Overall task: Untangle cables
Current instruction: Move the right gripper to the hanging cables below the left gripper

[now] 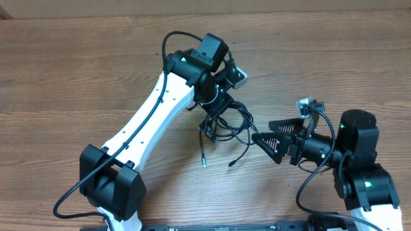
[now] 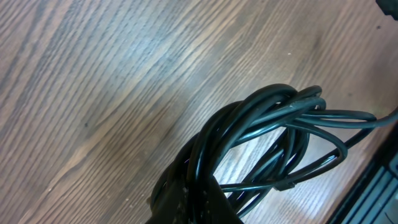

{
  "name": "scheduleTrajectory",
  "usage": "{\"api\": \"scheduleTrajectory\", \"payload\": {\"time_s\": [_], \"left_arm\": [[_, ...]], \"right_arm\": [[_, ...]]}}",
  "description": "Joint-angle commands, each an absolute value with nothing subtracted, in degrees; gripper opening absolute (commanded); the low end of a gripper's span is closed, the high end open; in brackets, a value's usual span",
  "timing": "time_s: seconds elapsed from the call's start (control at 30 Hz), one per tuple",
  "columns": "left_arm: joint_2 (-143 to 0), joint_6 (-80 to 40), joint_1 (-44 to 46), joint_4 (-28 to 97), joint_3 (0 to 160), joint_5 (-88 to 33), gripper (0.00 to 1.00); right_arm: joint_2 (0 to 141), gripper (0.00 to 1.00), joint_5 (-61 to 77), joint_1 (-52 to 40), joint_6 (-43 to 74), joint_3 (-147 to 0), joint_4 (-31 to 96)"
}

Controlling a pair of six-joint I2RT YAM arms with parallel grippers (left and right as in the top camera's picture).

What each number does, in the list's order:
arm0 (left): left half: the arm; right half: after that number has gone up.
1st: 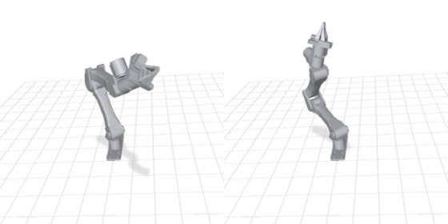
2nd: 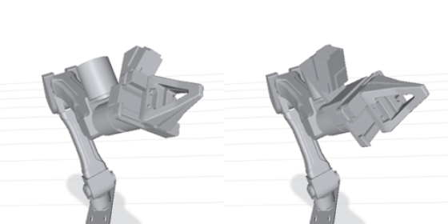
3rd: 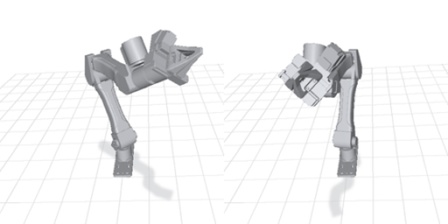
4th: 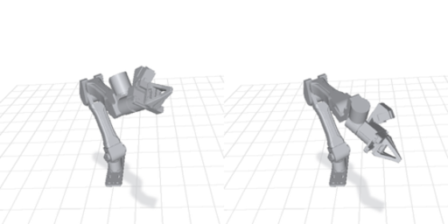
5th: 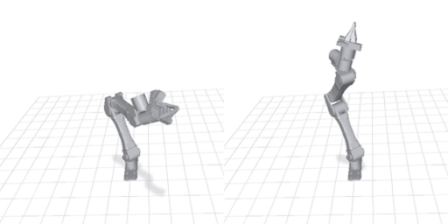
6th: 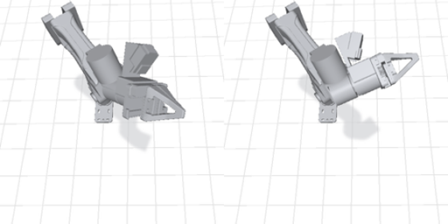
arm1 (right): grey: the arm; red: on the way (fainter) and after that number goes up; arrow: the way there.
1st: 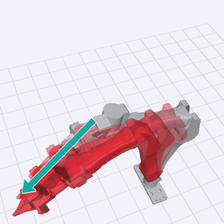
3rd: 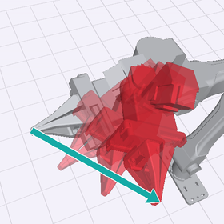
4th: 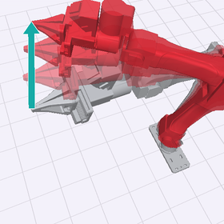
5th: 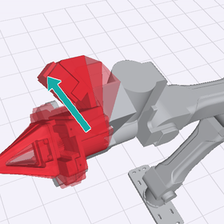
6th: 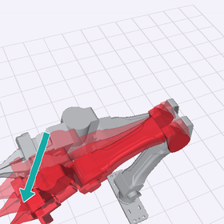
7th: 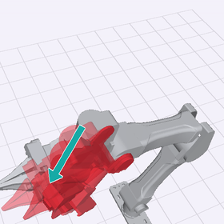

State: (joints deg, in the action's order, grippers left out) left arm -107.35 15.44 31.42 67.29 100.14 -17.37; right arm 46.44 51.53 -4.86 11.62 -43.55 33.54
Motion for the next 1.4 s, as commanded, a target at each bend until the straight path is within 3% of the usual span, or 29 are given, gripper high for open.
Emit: {"api": "scheduleTrajectory", "payload": {"time_s": [0.0,0.27,0.57,0.77,0.9,1.37], "left_arm": [[-105.30,18.20,31.20,67.11,101.95,-21.06,0.04],[-105.30,21.37,31.20,67.94,101.95,-23.38,0.04],[-105.30,23.35,31.20,69.91,101.95,-25.58,0.04],[-105.30,23.40,31.20,68.97,101.95,-29.82,0.04],[-105.30,23.20,31.20,67.79,101.95,-32.03,0.04],[-105.30,16.40,31.20,63.79,101.95,-34.57,0.04]], "right_arm": [[48.29,0.89,52.82,-4.82,5.74,-45.08,33.54],[54.78,0.80,49.60,-4.82,-6.11,-45.08,33.50],[60.69,0.73,46.13,-4.82,-7.77,-45.08,28.91],[60.88,0.53,46.04,-4.82,-12.53,-45.08,27.92],[60.88,0.47,45.54,-4.82,-12.53,-45.08,27.92],[60.90,0.34,43.31,-4.82,-12.53,-45.06,28.75]]}}
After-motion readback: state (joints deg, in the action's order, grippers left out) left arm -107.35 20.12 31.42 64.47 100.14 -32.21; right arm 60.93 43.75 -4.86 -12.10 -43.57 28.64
